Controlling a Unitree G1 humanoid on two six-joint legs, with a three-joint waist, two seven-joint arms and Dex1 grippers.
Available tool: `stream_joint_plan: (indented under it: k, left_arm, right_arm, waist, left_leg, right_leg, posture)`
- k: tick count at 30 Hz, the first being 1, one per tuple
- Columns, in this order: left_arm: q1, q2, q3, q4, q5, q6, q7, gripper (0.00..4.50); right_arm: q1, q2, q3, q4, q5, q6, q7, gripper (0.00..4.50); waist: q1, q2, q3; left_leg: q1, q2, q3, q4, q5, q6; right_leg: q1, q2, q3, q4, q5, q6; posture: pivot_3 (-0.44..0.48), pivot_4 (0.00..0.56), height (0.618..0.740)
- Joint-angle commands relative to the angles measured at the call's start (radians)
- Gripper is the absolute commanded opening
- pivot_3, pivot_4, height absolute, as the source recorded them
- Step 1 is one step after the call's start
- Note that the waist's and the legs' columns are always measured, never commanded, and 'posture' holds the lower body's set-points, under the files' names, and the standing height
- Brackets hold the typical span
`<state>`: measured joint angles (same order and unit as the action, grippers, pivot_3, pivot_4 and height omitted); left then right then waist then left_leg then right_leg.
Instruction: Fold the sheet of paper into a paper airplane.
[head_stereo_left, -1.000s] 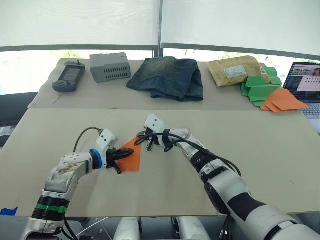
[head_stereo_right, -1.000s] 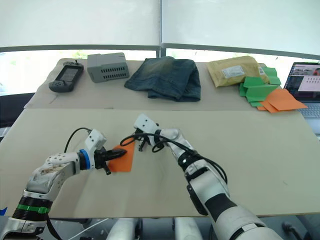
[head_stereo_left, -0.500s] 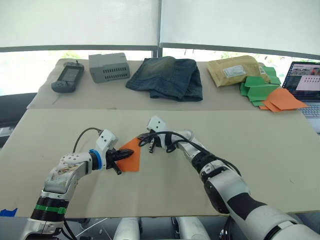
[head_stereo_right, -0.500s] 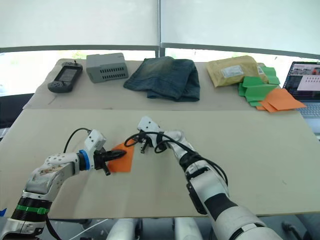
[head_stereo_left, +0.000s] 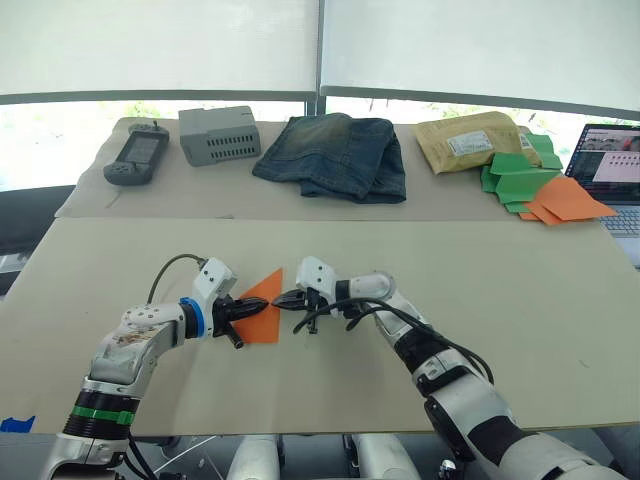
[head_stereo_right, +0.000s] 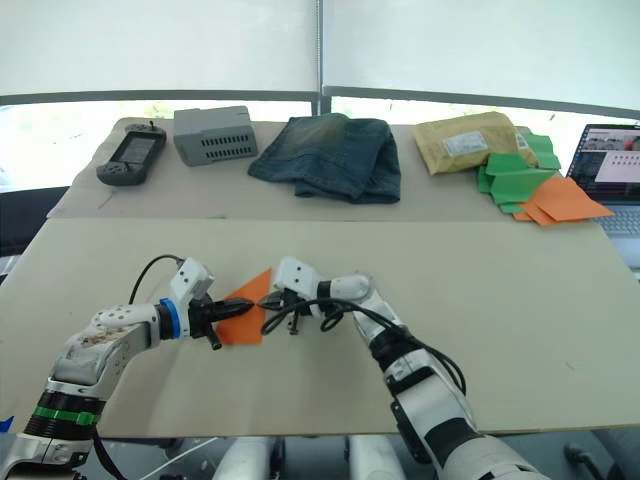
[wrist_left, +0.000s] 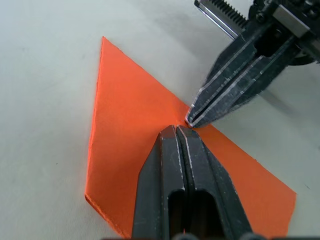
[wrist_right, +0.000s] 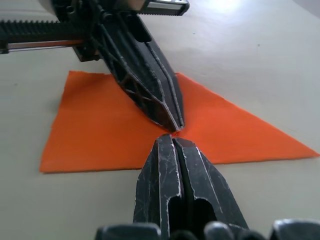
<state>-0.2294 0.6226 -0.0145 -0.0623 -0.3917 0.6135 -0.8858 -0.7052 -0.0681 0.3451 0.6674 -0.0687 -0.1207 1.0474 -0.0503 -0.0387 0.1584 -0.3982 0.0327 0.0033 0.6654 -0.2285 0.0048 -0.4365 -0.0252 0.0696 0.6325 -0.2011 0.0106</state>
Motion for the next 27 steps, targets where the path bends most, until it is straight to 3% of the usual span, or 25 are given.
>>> stream_joint_plan:
  k: [1, 14, 17, 27]
  left_arm:
    - [-0.007, 0.011, 0.001, -0.007, 0.002, -0.003, -0.008, 0.05]
    - [-0.031, -0.008, -0.034, 0.026, 0.012, -0.01, -0.025, 0.05]
    - [-0.042, -0.009, -0.045, 0.035, 0.012, -0.011, -0.035, 0.05]
    - [-0.042, -0.012, -0.051, 0.038, 0.016, -0.011, -0.041, 0.05]
  right_arm:
    - [0.065, -0.022, 0.062, -0.047, -0.03, 0.066, 0.034, 0.0]
    - [0.264, -0.131, 0.155, -0.387, 0.021, 0.3, 0.12, 0.0]
    - [0.274, -0.131, 0.157, -0.423, 0.019, 0.328, 0.091, 0.0]
    - [0.197, -0.2, 0.096, -0.68, 0.052, 0.482, 0.025, 0.0]
  waist:
    - [0.002, 0.0, 0.0]
    - [0.007, 0.002, -0.001]
    - [0.008, 0.002, -0.002]
    - [0.011, 0.002, -0.001]
  left_leg:
    - [0.0, 0.0, 0.0, 0.0, 0.0, 0.0]
    - [0.004, 0.0, 0.0, 0.0, 0.0, 0.0]
    - [0.012, -0.001, 0.0, -0.002, 0.0, 0.0]
    - [0.012, -0.001, 0.0, -0.004, -0.001, -0.001]
  right_leg:
    - [0.0, 0.0, 0.0, 0.0, 0.0, 0.0]
    - [0.004, 0.0, 0.0, -0.001, -0.006, 0.007]
    - [0.013, 0.0, 0.0, -0.002, -0.009, 0.007]
    - [0.011, 0.0, 0.0, -0.001, -0.01, 0.006]
  posture:
    - [0.0, 0.15, 0.728]
    - [0.0, 0.15, 0.728]
    - [0.0, 0.15, 0.728]
    - [0.0, 0.15, 0.728]
